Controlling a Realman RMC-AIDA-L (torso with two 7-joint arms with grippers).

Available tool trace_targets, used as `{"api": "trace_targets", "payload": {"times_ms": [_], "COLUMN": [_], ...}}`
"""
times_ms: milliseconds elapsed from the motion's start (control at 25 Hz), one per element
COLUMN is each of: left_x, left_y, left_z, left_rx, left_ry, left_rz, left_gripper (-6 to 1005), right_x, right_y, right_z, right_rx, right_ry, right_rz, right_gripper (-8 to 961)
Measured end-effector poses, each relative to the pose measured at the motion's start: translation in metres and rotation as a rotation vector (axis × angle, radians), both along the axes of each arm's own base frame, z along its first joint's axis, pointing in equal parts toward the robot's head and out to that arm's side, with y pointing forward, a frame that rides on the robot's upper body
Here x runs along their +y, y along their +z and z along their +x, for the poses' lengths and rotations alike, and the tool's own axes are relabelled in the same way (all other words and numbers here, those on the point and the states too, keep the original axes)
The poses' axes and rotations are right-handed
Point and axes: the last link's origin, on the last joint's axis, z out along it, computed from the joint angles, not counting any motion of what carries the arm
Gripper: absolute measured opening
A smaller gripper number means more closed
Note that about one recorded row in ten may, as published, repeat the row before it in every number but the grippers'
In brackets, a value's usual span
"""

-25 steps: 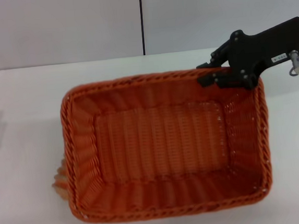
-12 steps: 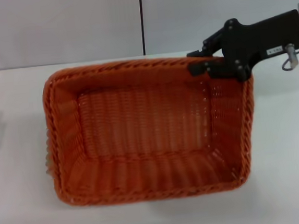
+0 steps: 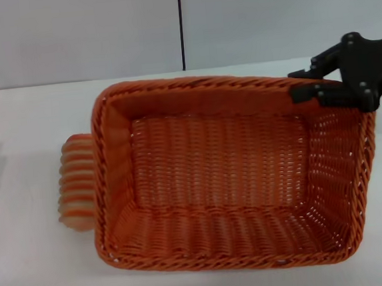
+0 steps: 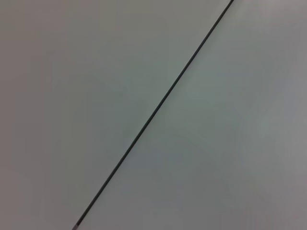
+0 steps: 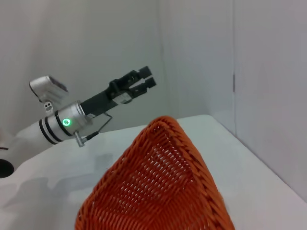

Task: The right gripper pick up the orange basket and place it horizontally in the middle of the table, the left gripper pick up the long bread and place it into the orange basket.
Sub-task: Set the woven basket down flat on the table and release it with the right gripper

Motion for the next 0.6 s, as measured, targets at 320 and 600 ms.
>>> {"api": "trace_targets", "payload": {"times_ms": [320, 600], "left_x": [0.004, 0.0], "left_y": [0.0, 0.0], "left_z": [0.002, 0.001], "left_rx": [0.0, -0.003], "left_ry": [-0.01, -0.008], "left_rz": [0.0, 0.002], "left_gripper": [833, 833], "right_x": [-0.007, -0.007], "right_y": [-0.006, -0.012], "right_z": [0.011, 0.014], "right_rx": [-0.026, -0.076], "right_ry": [-0.031, -0.046], "right_rz": [-0.036, -0.066], "right_gripper": [164, 164]}}
